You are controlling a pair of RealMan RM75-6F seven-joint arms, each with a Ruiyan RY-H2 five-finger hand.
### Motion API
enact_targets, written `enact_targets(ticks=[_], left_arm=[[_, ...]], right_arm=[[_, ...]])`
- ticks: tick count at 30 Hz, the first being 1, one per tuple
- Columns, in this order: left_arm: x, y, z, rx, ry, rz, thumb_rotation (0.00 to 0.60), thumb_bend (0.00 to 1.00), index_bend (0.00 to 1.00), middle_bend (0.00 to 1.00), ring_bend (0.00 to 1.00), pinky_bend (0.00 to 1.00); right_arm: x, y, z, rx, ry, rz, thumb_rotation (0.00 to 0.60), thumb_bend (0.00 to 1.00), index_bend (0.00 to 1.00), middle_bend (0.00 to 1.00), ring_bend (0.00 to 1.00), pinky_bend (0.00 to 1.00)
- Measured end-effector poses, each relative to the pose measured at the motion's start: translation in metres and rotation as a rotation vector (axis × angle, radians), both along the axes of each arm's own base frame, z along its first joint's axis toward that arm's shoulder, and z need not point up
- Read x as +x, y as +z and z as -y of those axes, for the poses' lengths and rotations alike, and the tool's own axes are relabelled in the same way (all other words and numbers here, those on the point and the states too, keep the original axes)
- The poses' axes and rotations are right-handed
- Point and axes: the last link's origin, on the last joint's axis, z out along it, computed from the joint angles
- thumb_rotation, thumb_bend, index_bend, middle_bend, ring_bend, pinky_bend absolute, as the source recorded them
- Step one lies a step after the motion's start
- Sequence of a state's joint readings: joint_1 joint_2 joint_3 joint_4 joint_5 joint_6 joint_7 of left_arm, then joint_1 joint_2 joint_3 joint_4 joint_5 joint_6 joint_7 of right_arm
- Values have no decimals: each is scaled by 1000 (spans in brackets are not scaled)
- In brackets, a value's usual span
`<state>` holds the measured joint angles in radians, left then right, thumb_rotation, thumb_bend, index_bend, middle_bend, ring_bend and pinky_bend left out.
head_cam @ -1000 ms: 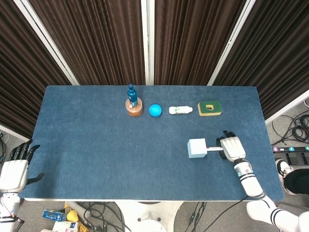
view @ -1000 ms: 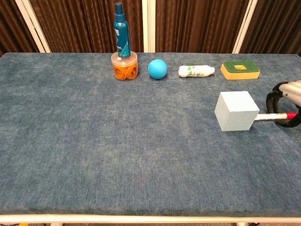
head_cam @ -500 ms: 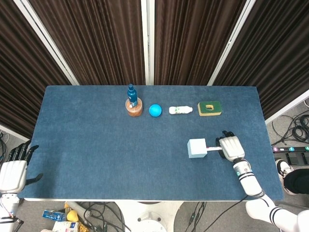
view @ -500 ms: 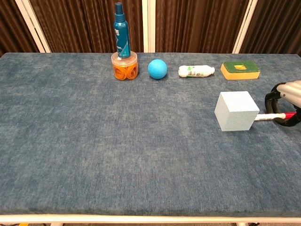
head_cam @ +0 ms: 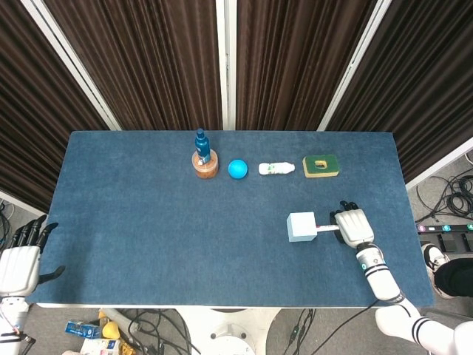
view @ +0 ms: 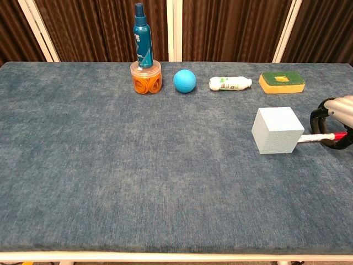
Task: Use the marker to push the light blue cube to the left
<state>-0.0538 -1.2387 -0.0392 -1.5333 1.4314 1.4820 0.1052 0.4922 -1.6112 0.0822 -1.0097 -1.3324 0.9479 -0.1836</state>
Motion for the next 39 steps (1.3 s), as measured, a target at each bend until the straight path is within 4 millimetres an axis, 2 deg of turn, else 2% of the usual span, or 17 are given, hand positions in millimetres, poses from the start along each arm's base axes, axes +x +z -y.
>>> enact_targets(ticks=[5,17,22,28,39], left_arm=[[0,1,1,4,0,1,600,138,216,157,97,130],[4,1,-1,5,-16,1,600,138,216,157,97,130],[4,1,-2,1,-20,0,600,138,215,157,97,130],[3,1,0,5,-18,3,600,138,215,157,97,130],[-4,2,3,15,-11,14,600,138,215,157,97,130]], right_arm=[[1,5,1,-20,10,15,600,384,651,602,235,241],[-2,39,-4,-39,10,19,600,396,674,617,238,243],[6,36,-4,-15,16,41,600,395,674,617,238,243],[35,16,3,42,62,78,600,397,674,617,238,243],[112,-32,16,155,199,117,600,398,675,618,238,244]])
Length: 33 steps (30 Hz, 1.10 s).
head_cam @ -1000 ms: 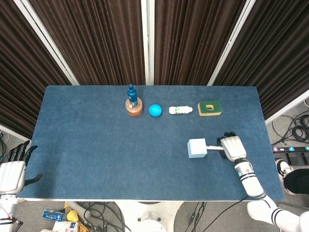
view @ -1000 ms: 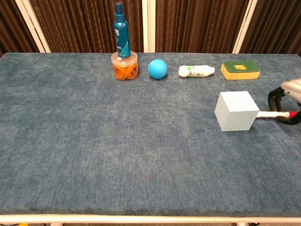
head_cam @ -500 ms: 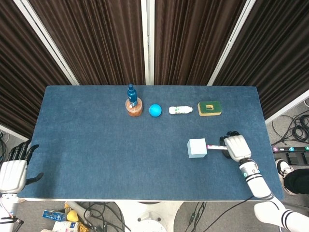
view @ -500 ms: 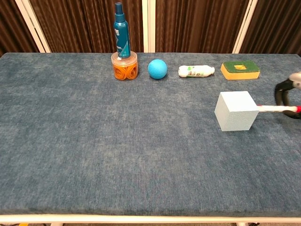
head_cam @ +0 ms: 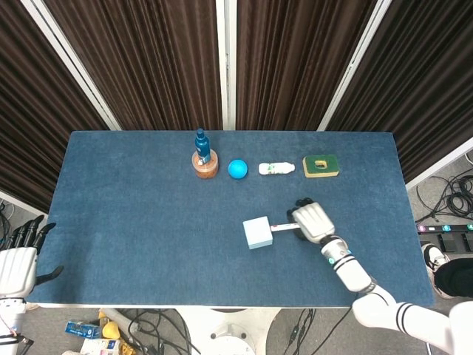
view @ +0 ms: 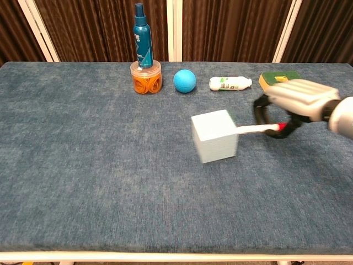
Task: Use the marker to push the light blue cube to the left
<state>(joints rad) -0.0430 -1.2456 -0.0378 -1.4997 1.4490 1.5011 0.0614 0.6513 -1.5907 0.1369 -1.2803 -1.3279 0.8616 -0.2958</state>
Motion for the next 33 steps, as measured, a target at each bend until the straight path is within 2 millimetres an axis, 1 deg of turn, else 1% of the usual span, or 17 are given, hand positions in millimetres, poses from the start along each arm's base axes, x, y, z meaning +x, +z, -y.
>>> enact_targets(ticks=[3,6,9,17,22,25,28,33], left_arm=[[-2,0,0,2,-1,3,600,138,216,157,97,130],[-2,1,1,4,-5,6,600,137,216,157,97,130],[-3,1,1,4,-9,8,600,138,216,157,97,130],[1,-2,-1,-2,-31,12,600,139,216,157,97,130],[2,-2,-1,-1,-38,12,600,138,216,157,97,130],[3,-1,0,1,-39,9,600,138,216,157,97,130],[3,-1,0,1,-41,9,600,139,215,157,97,130],[3,1,1,2,-39,9,600,138,216,157,97,130]], right_arm=[[20,-11,0,22,28,9,600,398,675,618,238,244],[32,-17,-3,36,39,21,600,398,675,618,238,244],[34,-15,-7,42,35,22,600,397,675,619,238,244],[20,2,-24,51,-10,-3,600,397,678,622,238,244],[20,1,-28,65,-40,1,600,398,681,624,238,242],[27,-5,-27,83,-57,19,600,398,683,625,238,240],[37,-12,-26,98,-65,35,600,398,686,627,238,235],[61,-29,-23,126,-58,50,600,398,686,627,238,227]])
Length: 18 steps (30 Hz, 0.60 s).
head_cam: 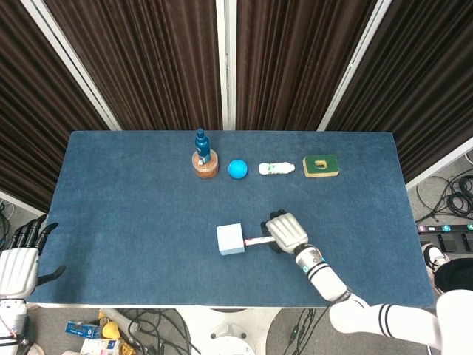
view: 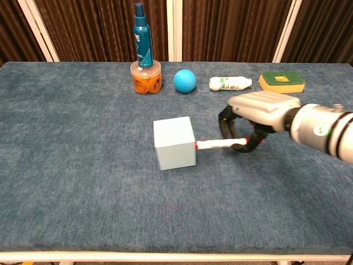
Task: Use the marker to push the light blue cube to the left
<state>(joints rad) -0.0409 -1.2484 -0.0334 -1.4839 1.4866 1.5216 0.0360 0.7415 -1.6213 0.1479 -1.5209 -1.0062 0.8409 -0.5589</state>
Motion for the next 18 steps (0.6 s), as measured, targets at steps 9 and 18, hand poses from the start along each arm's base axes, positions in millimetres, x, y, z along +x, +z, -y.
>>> enact_targets(ticks=[9,18], left_arm=[[-1,0,2,0,7,-1,600,138,215,157,97,130],[-1,2,4,3,10,-9,600,139,216,157,97,130]], right_arm=[[51,-33,5,37,35,25,600,397,689,629,242,219],[90,-55,17,18,50,21,600,397,692,632,246,213]])
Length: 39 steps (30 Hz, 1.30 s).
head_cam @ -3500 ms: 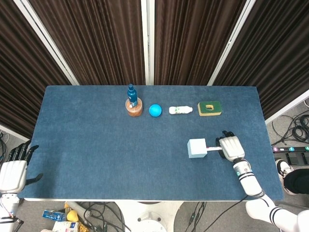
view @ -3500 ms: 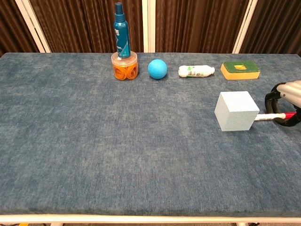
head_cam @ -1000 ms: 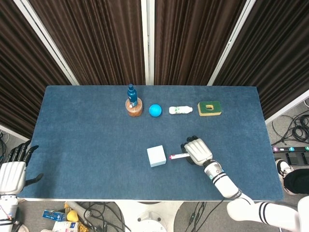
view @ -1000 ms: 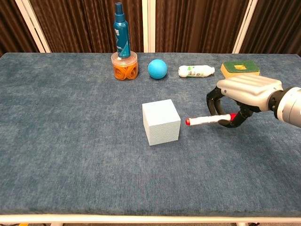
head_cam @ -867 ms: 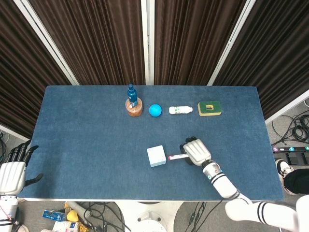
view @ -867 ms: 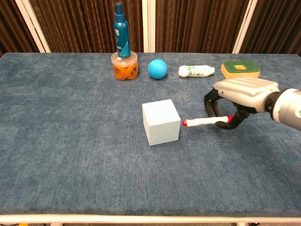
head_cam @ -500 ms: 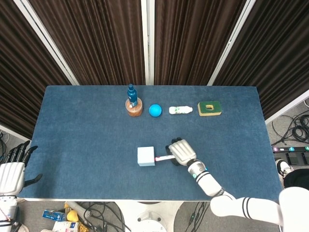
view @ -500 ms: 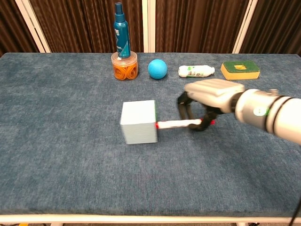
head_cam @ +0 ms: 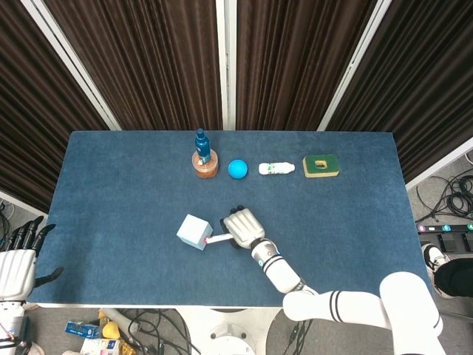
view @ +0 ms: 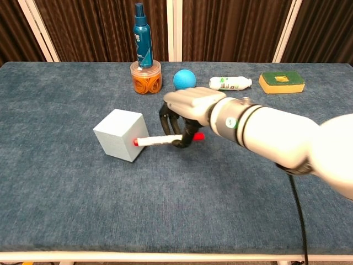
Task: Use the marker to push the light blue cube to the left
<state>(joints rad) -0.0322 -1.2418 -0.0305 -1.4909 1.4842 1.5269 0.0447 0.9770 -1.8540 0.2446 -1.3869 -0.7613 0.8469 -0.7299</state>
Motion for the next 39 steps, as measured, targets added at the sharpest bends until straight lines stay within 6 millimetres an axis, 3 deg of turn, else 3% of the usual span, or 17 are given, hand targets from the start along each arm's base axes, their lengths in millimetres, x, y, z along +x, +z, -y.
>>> enact_targets(ticks=[7,10,16,19,24,27,30,34,39], left_arm=[[0,0,0,-1,2,2,600,138,216,157,97,130],[0,-1,-1,-4,-1,2,600,138,216,157,97,130],[4,-3,-4,-9,-20,6,600,138,216,157,97,130],[6,-4,-5,-11,-29,8,600,138,215,157,97,130],[6,-4,-4,-7,-26,10,600,139,216,157,97,130],[5,-4,-3,-7,-21,11,600,138,216,157,97,130],[5,-4,-3,-5,-24,15,600,138,216,157,97,130],[3,-3,-4,0,-24,22,600,138,215,157,97,130],[1,-4,-7,-4,-19,30,600,138,216,157,97,130]], right_arm=[[5,0,10,-25,-13,-20,600,396,692,628,246,212],[-6,12,13,-41,-24,-26,600,392,698,626,246,212],[-49,46,23,-98,-78,-72,600,385,663,610,233,205],[-68,53,25,-111,-101,-111,600,341,564,529,191,187],[-83,50,25,-106,-123,-168,600,152,217,275,55,131],[-89,52,23,-105,-134,-193,600,118,149,221,33,122],[-94,61,21,-118,-154,-176,600,120,145,219,33,121],[-108,89,18,-177,-181,-135,600,152,144,219,34,121],[-141,145,2,-297,-192,-70,600,186,140,211,34,121]])
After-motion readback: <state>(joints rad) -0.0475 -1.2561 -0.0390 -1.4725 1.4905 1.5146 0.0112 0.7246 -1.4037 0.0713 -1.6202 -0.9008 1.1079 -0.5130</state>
